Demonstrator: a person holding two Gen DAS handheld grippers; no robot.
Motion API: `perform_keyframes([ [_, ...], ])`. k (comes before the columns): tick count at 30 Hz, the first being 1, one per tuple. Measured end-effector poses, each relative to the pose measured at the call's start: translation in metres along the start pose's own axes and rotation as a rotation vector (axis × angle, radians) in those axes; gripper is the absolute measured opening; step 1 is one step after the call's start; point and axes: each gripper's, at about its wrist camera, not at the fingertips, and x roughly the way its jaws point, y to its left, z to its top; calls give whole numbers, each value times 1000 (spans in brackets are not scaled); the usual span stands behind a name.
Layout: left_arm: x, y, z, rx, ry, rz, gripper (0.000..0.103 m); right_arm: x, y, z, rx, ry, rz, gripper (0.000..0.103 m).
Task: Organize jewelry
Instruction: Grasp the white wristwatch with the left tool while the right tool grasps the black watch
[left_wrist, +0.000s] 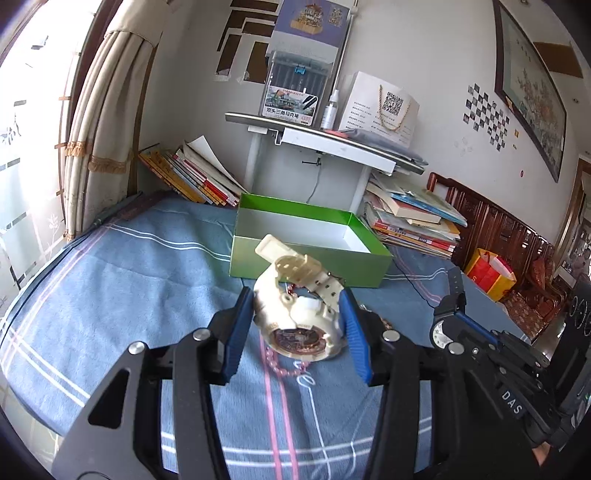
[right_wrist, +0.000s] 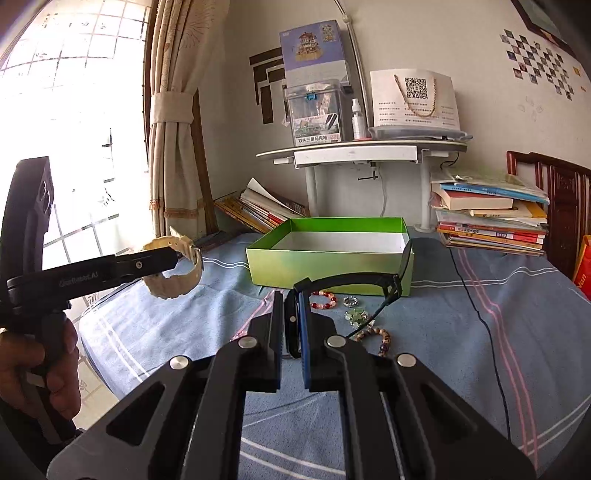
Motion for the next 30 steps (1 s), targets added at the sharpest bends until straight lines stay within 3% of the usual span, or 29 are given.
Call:
perform_keyframes([
  [12, -19, -7, -5, 11, -15, -5, 47, -23, 8, 1, -23, -28, -7, 8],
  [30, -12, -4, -8, 11, 11, -4, 48, -21, 7, -3, -17, -15, -12, 8],
])
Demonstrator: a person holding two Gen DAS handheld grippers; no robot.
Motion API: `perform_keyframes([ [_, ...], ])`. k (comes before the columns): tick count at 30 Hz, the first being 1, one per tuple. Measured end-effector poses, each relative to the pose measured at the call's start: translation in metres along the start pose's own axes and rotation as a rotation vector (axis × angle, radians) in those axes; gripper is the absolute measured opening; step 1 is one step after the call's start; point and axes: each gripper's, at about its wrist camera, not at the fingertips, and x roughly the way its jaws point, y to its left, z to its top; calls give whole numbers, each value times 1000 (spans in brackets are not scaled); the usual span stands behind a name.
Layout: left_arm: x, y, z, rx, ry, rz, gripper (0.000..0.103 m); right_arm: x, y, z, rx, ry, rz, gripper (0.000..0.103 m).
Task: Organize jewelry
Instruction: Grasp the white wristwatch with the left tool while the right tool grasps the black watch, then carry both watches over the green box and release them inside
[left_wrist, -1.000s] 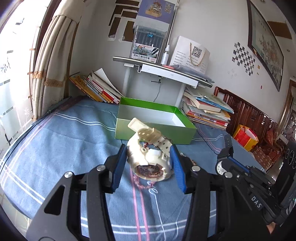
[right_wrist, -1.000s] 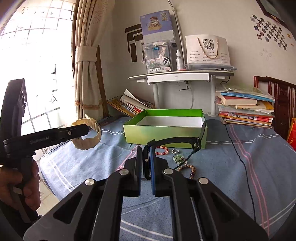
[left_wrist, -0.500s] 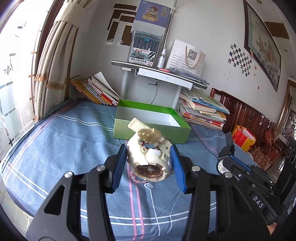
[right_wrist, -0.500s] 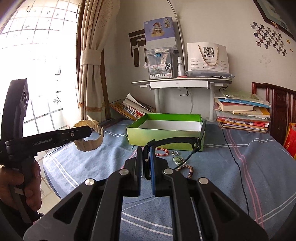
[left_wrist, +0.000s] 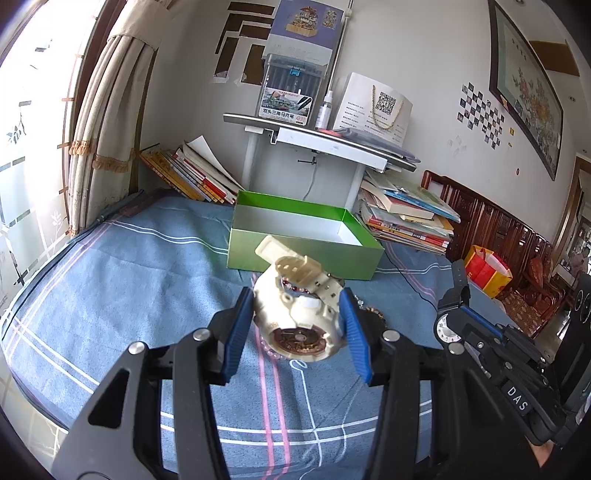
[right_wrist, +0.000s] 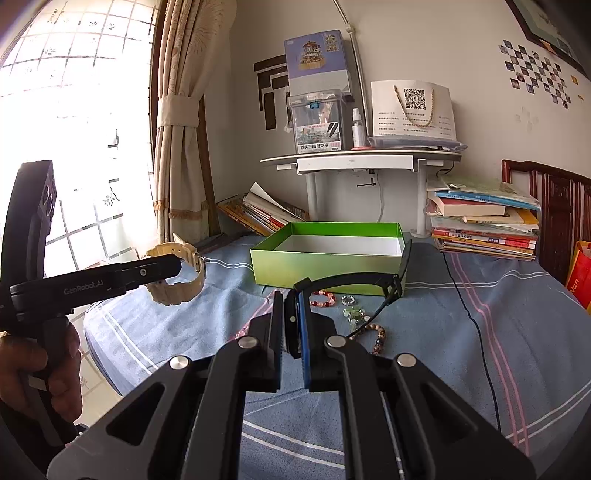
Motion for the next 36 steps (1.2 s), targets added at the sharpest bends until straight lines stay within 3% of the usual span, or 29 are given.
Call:
perform_keyframes([
  [19, 36, 5, 4, 0, 44, 10, 48, 33, -19, 3, 31, 45, 5, 8],
  [30, 101, -6, 76, 45, 20, -15, 48, 89, -45, 71, -9, -26, 46, 8],
  [36, 189, 6, 119, 51, 76, 17, 48, 167, -76, 97, 0, 47, 67, 8],
])
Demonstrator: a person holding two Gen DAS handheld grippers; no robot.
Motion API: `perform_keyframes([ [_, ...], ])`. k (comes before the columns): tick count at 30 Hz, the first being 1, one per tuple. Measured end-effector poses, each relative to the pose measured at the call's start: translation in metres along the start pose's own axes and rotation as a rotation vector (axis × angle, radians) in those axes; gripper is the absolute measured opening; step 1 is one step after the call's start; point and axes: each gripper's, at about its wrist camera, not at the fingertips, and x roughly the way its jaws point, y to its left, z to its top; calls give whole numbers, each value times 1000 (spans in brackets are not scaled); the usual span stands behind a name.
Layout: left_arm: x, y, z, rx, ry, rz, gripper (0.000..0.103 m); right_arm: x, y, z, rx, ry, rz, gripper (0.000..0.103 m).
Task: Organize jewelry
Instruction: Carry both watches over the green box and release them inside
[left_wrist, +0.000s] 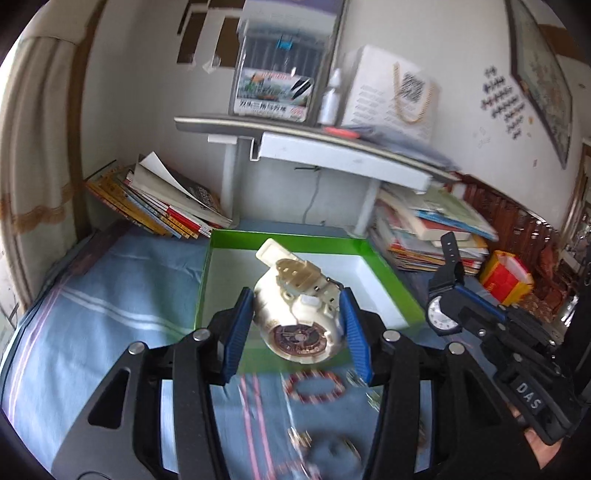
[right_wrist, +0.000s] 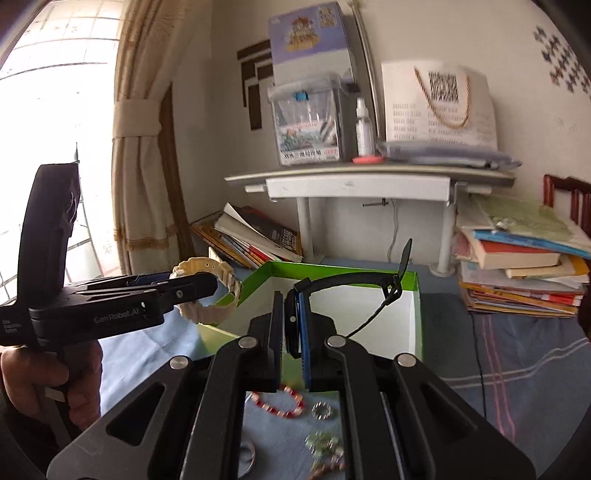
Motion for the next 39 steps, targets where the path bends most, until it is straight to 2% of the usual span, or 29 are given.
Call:
perform_keyframes([
  [5, 54, 24, 0, -22, 62, 62, 48, 50, -25, -10, 24, 81, -21, 8],
  [14, 84, 43, -19, -34, 127, 69, 48, 86, -55, -31, 112, 197, -62, 8],
  [18, 87, 45, -24, -41, 151, 80, 48, 87, -55, -33, 99, 199, -77, 9],
  [19, 86, 43, -24, -28, 146, 85, 48, 88, -54, -32, 100, 198, -80, 13],
  [20, 82, 42, -23, -19, 127, 89, 52, 86, -55, -31, 105, 191, -83, 29],
  [21, 77, 41, -21, -13, 96, 100, 70, 81, -55, -30, 112, 169, -86, 42],
  [22, 70, 41, -20, -12, 60, 109, 81, 73, -55, -27, 122, 125, -93, 70],
  [23, 60, 41, -18, -15, 0, 127, 94, 60, -57, -23, 135, 43, -107, 85],
  [25, 40, 44, -15, -29, -127, 162, 97, 36, -59, -18, 146, -91, -121, 94],
  [27, 30, 48, -14, -46, -179, 171, 98, 14, -60, -15, 149, -206, -156, 97],
  [31, 18, 60, -13, -111, -247, 175, 98, -10, -65, -13, 176, -334, -204, 97],
  [33, 17, 67, -13, -145, -274, 187, 98, -13, -67, -13, 180, -361, -221, 97],
  [35, 17, 75, -13, -190, -261, 201, 97, -12, -68, -15, 151, -365, -244, 97],
  [37, 4, 79, -8, -237, -232, 199, 97, -13, -68, -16, 129, -337, -268, 97],
  [39, -25, 73, -8, -215, -230, 199, 97, -28, -65, -15, 153, -312, -276, 97],
])
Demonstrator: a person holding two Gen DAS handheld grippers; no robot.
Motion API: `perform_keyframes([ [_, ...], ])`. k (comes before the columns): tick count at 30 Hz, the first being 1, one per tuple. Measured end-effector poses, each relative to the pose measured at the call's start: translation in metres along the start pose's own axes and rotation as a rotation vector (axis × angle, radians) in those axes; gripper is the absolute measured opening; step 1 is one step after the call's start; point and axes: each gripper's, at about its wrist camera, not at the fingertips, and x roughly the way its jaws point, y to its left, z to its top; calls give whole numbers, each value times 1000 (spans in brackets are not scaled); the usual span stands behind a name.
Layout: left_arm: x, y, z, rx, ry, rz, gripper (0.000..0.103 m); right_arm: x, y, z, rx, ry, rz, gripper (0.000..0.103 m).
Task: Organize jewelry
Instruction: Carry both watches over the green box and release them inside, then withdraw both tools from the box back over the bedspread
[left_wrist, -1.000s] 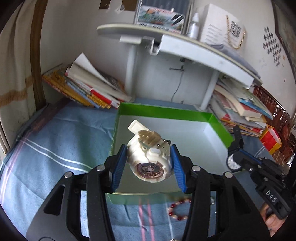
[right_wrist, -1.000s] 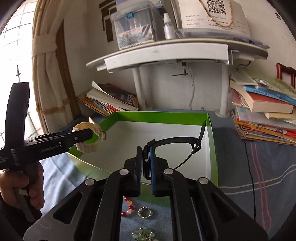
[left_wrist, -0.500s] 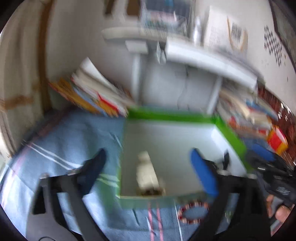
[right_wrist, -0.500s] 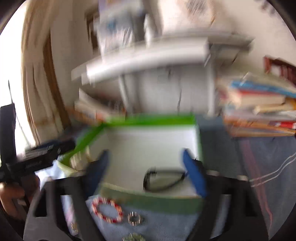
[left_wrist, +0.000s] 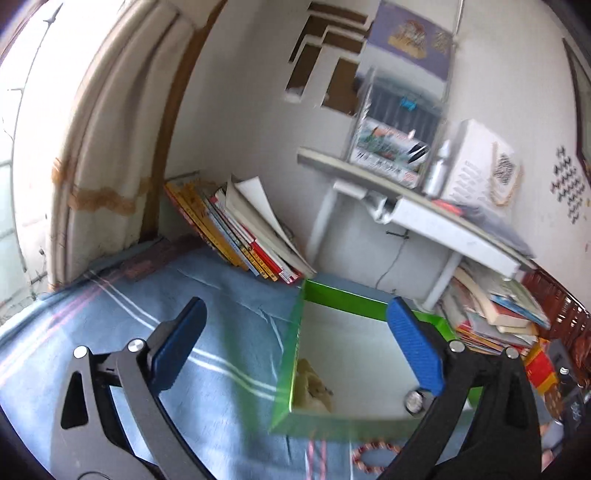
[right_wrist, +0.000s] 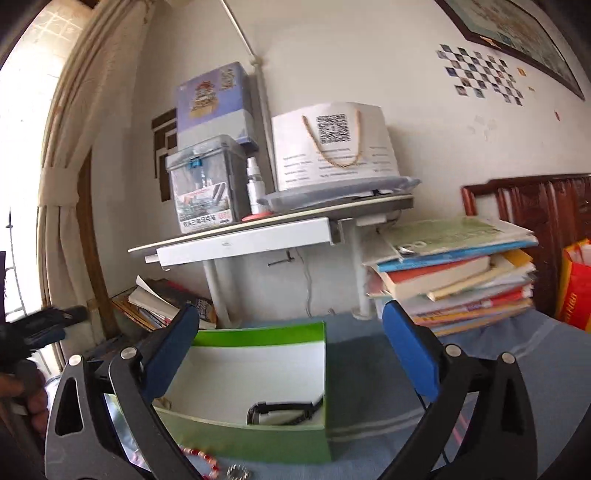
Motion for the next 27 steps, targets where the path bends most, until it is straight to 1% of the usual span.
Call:
perform_keyframes([
  [2, -32, -3, -1, 51, 5, 19, 97, -24, 6, 7, 31, 40, 56, 98],
  [4, -61, -5, -9, 89, 23, 20, 97, -47, 20, 5, 14, 99, 71, 98],
  [7, -106, -2, -35, 120, 50, 1, 97, -87, 46, -10, -48, 185, 87, 100],
  [10, -136, -1, -70, 151, 93, -2, 97, -126, 67, -33, -101, 215, 78, 100],
  [11, -143, -2, -80, 158, 106, 8, 97, -140, 73, -42, -119, 225, 71, 100],
  [13, -155, -3, -103, 169, 134, 9, 97, -154, 80, -53, -135, 250, 50, 100],
  [15, -163, -4, -120, 170, 164, 2, 97, -164, 85, -64, -150, 306, 38, 100],
  [17, -171, -4, -133, 168, 172, -6, 97, -174, 87, -72, -170, 325, 13, 100],
  [18, -177, -5, -139, 168, 167, -8, 97, -180, 86, -74, -173, 318, 2, 100],
  [19, -179, -6, -143, 170, 165, -6, 97, -188, 83, -77, -170, 296, -10, 100],
  [21, -185, -8, -152, 180, 170, -7, 97, -196, 77, -81, -155, 291, -13, 100],
  [25, -193, -10, -158, 186, 177, -8, 97, -199, 68, -91, -138, 339, -34, 100],
  [27, -197, -11, -159, 195, 174, -7, 97, -202, 66, -92, -121, 345, -24, 100],
])
